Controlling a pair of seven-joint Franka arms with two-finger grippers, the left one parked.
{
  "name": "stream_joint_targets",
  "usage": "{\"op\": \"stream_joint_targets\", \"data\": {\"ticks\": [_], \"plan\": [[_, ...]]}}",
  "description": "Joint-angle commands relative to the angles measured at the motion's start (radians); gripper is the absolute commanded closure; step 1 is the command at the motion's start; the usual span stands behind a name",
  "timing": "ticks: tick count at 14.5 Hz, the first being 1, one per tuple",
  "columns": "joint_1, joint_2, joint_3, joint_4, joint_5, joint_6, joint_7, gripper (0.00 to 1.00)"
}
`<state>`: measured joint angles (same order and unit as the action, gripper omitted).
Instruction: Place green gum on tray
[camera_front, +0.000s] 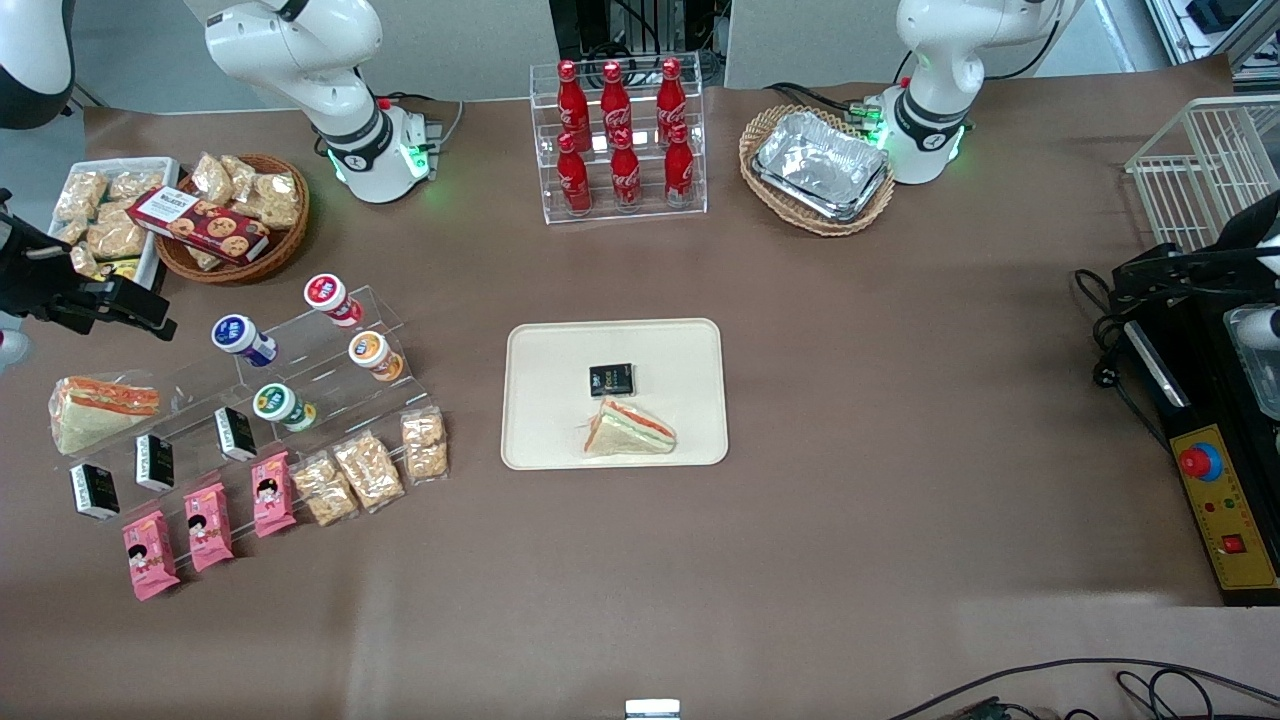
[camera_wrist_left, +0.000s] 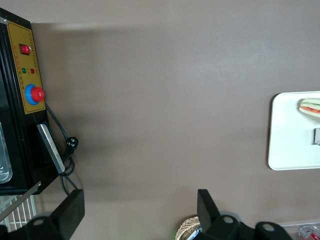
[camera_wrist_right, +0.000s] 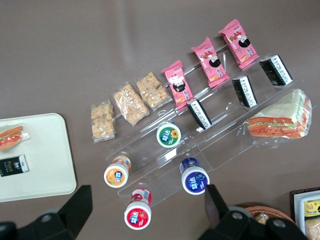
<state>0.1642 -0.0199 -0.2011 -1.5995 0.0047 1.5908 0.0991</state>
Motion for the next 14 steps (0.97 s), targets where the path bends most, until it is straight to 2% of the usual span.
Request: {"op": "stream_joint_targets", "data": {"ticks": [1, 6, 14], "plan": [[-0.005, -0.012, 0.002, 0.01, 0.026, -0.006, -0.01, 0.0], [-0.002, -0.006, 0.006, 0.004, 0.026, -0.012, -0.012, 0.0], [0.004, -0.063, 0.026, -0.046, 0.011, -0.132, -0.012, 0.0]]}}
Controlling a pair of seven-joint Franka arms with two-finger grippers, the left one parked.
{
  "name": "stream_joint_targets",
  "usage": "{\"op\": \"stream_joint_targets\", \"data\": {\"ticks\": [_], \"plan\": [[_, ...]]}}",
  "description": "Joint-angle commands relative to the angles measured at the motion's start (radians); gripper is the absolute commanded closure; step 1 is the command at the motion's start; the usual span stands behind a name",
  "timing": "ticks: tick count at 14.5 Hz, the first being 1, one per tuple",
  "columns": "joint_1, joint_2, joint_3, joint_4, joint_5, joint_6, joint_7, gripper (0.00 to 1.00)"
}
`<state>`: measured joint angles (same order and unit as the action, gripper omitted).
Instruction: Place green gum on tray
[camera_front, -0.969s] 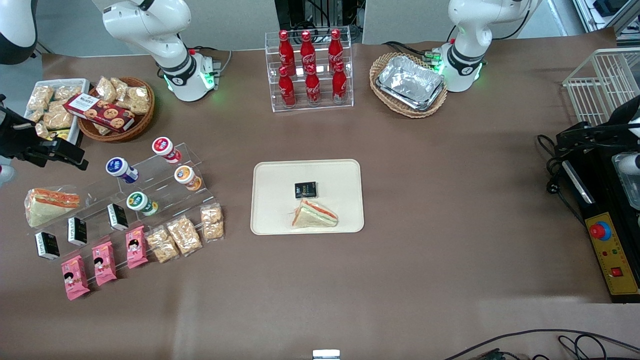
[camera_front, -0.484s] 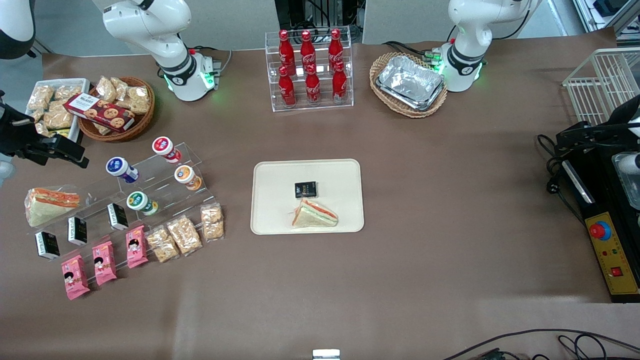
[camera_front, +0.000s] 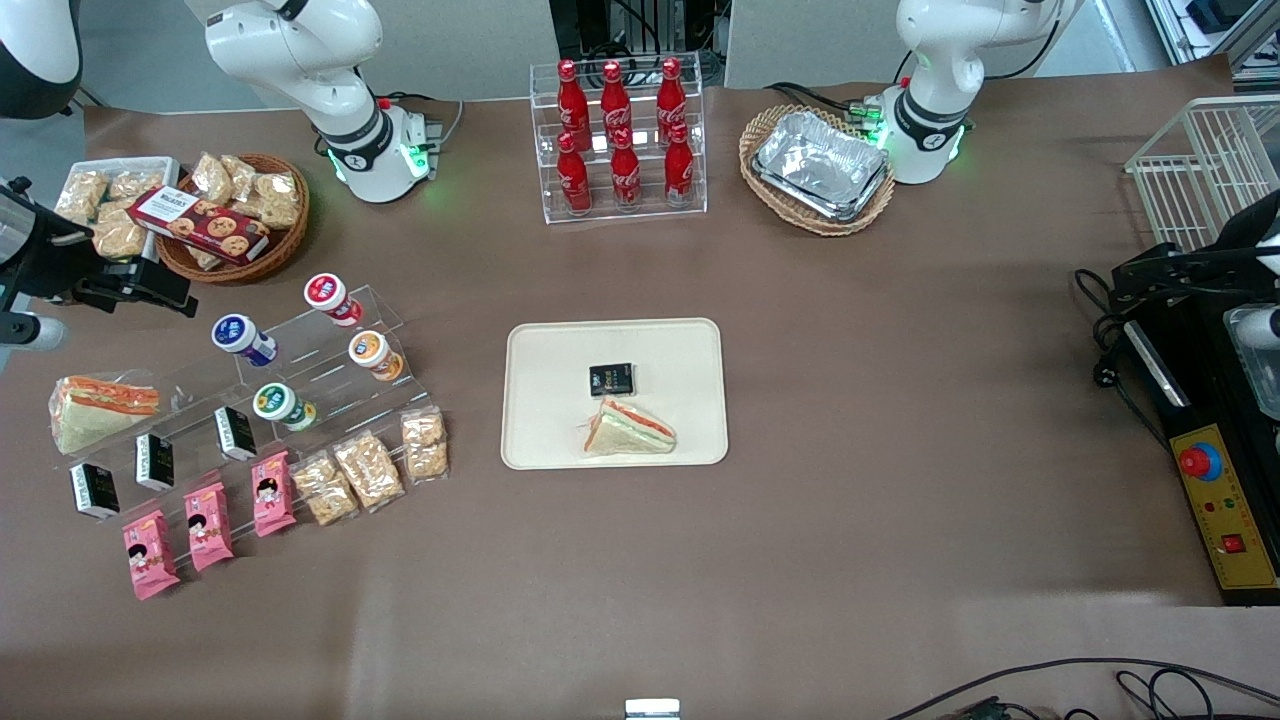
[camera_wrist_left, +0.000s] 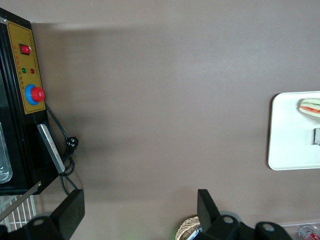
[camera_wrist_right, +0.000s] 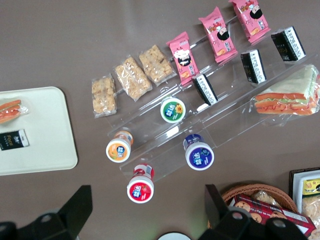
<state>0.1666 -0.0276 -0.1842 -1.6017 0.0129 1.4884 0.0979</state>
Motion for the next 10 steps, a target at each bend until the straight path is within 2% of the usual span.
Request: {"op": "stream_joint_targets", "data": {"ticks": [1, 5, 10], "plan": [[0.001, -0.089, 0.021, -0.09, -0.002, -0.017, -0.009, 0.0], [-0.001, -0.158, 0.023, -0.184, -0.008, 0.027, -0.009, 0.0], [-0.004, -0.201, 0.018, -0.345, -0.01, 0.237, -0.082, 0.0]]}}
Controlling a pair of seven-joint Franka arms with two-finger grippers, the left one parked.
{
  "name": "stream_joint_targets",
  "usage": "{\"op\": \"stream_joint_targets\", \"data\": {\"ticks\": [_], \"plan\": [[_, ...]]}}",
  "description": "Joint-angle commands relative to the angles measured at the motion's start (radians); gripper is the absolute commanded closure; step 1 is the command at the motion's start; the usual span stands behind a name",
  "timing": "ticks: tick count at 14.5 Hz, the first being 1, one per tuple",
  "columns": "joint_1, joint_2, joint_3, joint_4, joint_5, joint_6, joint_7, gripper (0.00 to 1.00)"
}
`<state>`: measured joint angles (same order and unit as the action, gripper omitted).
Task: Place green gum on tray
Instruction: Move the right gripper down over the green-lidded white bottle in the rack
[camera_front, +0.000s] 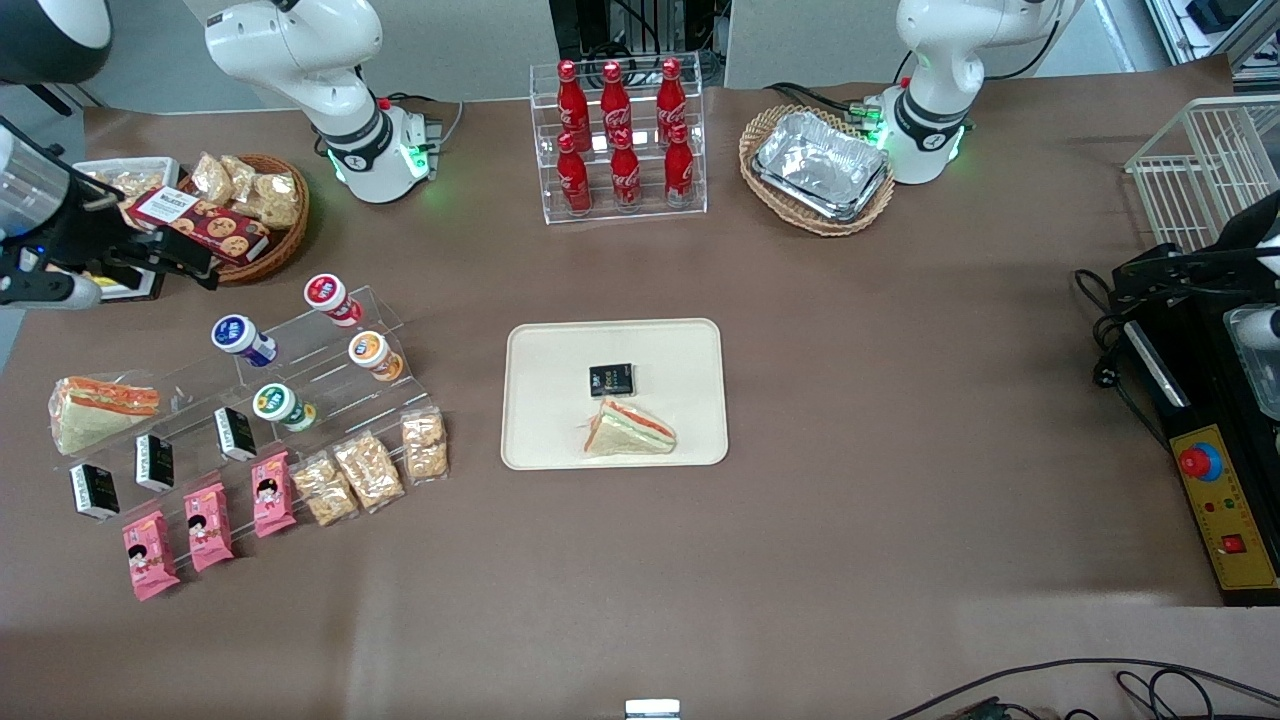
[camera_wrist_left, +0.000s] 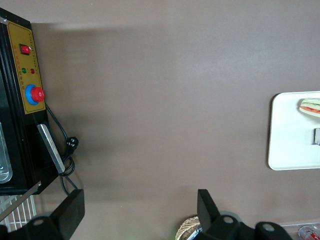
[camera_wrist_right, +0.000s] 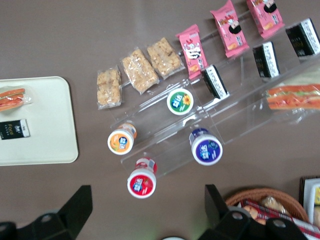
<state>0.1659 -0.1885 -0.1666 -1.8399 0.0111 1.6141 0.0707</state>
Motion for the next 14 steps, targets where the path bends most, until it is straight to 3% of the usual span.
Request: {"op": "stream_joint_targets", "data": {"ticks": [1, 7, 14], "plan": [[-0.006, -0.037, 0.001, -0.126, -0.008, 0.147, -0.069, 0.0], [-0.011, 0.046, -0.07, -0.174, -0.006, 0.271, -0.279, 0.0], [0.0, 0.119, -0.082, -0.304, -0.006, 0.495, -0.293, 0.0]]}}
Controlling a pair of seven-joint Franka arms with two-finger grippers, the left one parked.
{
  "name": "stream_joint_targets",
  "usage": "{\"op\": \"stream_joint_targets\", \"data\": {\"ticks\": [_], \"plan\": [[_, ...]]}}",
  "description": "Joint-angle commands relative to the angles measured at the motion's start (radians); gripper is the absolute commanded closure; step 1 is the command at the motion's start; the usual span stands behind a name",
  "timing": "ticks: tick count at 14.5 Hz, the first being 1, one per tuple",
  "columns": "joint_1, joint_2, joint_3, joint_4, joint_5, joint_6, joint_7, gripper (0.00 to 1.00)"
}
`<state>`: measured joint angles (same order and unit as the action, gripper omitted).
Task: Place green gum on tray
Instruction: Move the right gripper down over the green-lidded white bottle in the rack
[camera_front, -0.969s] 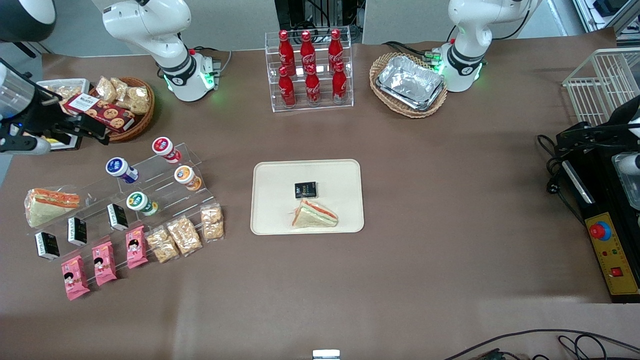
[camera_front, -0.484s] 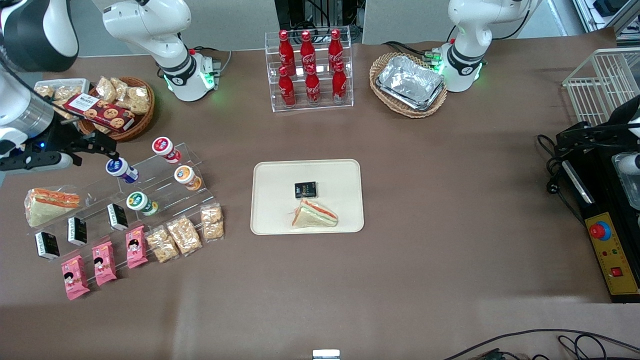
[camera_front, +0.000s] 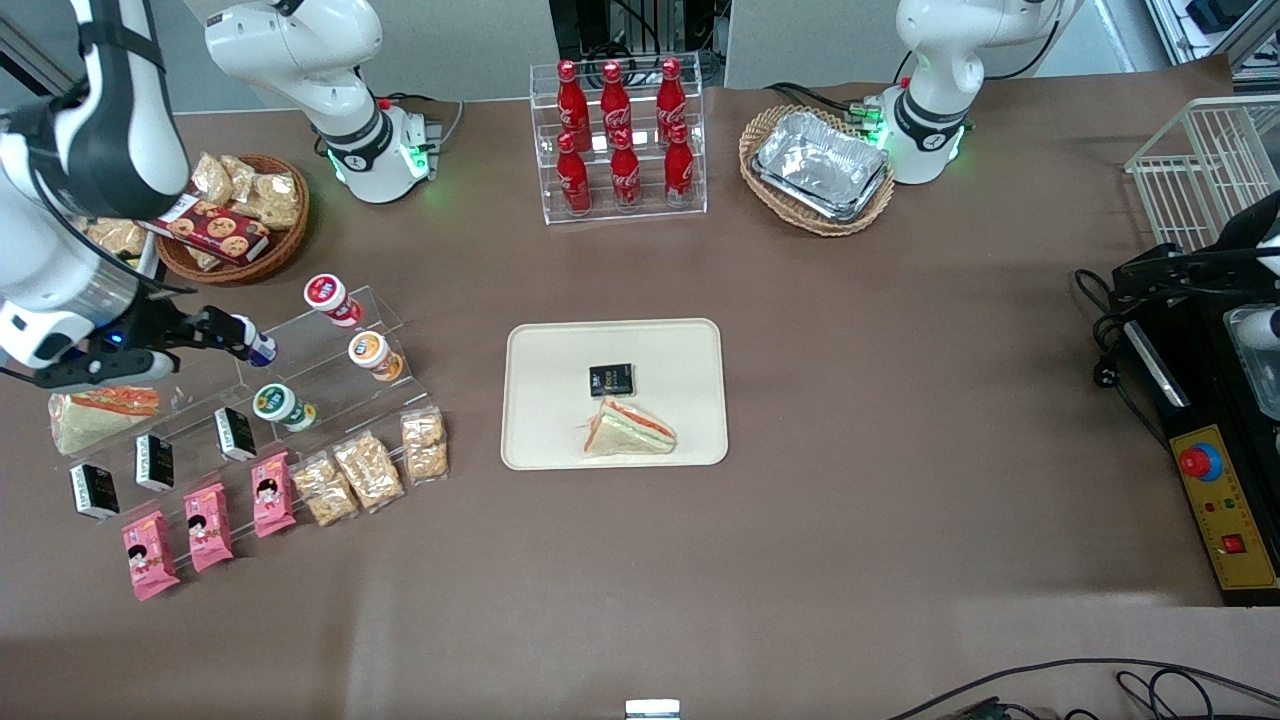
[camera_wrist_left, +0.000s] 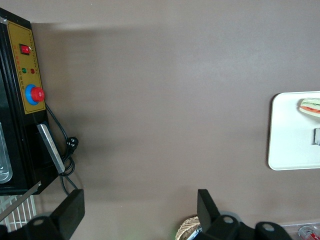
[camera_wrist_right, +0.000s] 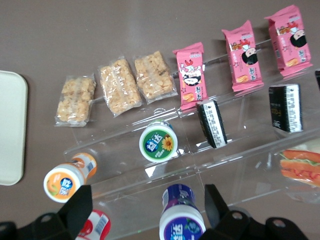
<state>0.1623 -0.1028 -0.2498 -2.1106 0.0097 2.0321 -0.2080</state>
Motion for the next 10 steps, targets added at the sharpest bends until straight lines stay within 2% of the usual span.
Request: {"op": "stream_joint_targets", "data": {"ticks": [1, 4, 10], "plan": [[0.003, 0.041, 0.001, -0.057, -0.007, 0.114, -0.016, 0.0], [0.005, 0.06, 0.006, -0.117, -0.007, 0.207, -0.017, 0.0], [0.029, 0.141, 0.007, -0.126, -0.005, 0.292, -0.017, 0.0]]}}
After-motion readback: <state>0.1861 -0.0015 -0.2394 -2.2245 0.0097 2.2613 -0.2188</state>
